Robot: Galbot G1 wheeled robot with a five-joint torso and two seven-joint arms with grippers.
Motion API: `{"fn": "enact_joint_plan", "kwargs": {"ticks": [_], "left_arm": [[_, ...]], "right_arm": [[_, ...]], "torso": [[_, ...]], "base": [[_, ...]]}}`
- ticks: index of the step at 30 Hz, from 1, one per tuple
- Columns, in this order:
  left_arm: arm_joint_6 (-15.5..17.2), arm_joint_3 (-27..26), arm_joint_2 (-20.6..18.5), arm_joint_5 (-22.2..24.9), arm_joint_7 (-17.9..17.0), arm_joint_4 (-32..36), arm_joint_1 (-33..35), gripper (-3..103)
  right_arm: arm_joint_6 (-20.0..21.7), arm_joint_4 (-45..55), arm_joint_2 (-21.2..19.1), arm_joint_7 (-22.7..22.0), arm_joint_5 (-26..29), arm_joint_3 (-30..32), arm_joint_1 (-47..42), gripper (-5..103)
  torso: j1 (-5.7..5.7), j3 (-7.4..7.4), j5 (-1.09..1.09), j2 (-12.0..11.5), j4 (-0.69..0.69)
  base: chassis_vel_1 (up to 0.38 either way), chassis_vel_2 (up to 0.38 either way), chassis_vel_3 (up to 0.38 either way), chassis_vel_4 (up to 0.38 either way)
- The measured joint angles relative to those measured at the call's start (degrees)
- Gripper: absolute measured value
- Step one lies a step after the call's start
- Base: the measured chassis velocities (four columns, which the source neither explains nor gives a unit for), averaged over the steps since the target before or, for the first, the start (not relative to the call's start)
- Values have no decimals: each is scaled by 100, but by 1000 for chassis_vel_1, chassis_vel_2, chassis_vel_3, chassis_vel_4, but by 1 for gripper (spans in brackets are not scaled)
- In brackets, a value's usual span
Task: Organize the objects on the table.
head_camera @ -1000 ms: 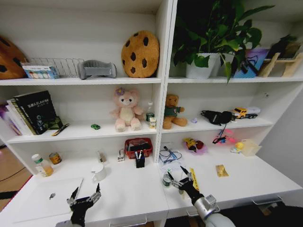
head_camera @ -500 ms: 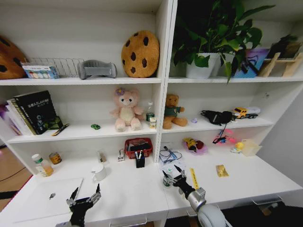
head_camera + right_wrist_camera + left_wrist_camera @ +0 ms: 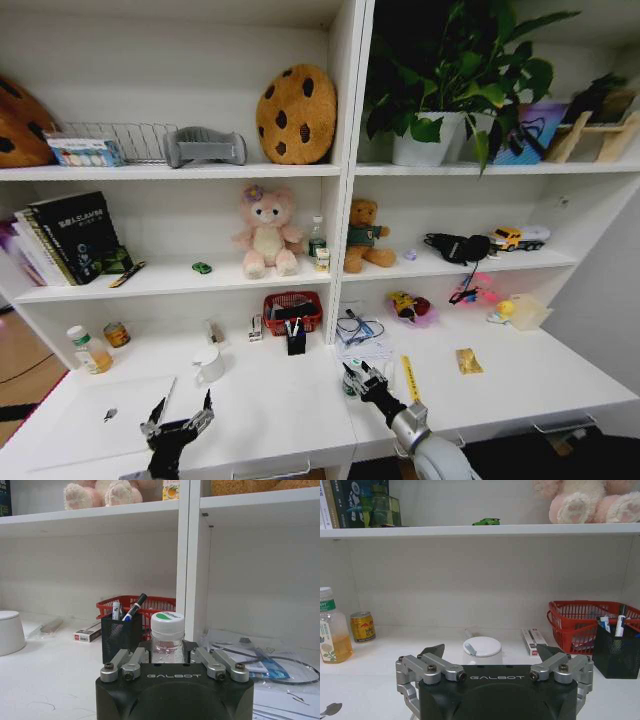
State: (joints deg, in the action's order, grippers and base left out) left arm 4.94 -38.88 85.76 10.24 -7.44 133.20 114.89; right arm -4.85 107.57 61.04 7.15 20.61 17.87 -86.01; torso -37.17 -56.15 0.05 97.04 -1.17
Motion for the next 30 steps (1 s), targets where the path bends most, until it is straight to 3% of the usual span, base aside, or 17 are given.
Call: {"fn": "enact_joint_plan", "kwargs": {"ticks": [9,16,19,21,24,26,27,29,30], "left_arm": [[-20,3,-13,-1,4,-4,-16,100],[-40,-30,-50,59,5,-21,-84,100],[-55,-45,-66,98,2,-31,-107,100],[-70,-49,-101,147,-5,-59,-152,100],[-71,-49,-128,178,-7,-76,-188,100],[-71,-48,-166,212,-14,-111,-232,100],[-71,-48,-166,212,-14,-111,-232,100],[-71,-40,-196,224,-16,-142,-256,100],[-71,-40,-196,224,-16,-142,-256,100]], "right_arm": [[1,772,84,-14,94,402,-719,27],[-373,1770,440,53,-233,866,-2275,27],[-670,2024,778,185,-492,1133,-3000,27],[-1197,2124,1174,490,-767,1590,-4016,27],[-1538,2063,1305,583,-834,1725,-4420,27],[-2158,1844,1387,694,-909,1732,-4975,27],[-2158,1844,1387,694,-909,1732,-4975,27],[-2770,1513,1490,728,-1121,1694,-5398,27],[-2770,1513,1490,728,-1121,1694,-5398,27]], "torso": [[0,0,0,0,1],[1,1,0,1,-1],[1,1,1,1,0],[2,1,-2,1,-2],[1,1,-1,1,0],[2,1,-1,1,-1],[2,1,-1,1,-1],[1,0,0,1,0],[1,0,0,1,0]], "base": [[0,0,0,0],[0,0,0,0],[0,0,0,0],[0,0,0,0],[0,0,0,0],[0,0,0,0],[0,0,0,0],[0,0,0,0],[0,0,0,0]]}}
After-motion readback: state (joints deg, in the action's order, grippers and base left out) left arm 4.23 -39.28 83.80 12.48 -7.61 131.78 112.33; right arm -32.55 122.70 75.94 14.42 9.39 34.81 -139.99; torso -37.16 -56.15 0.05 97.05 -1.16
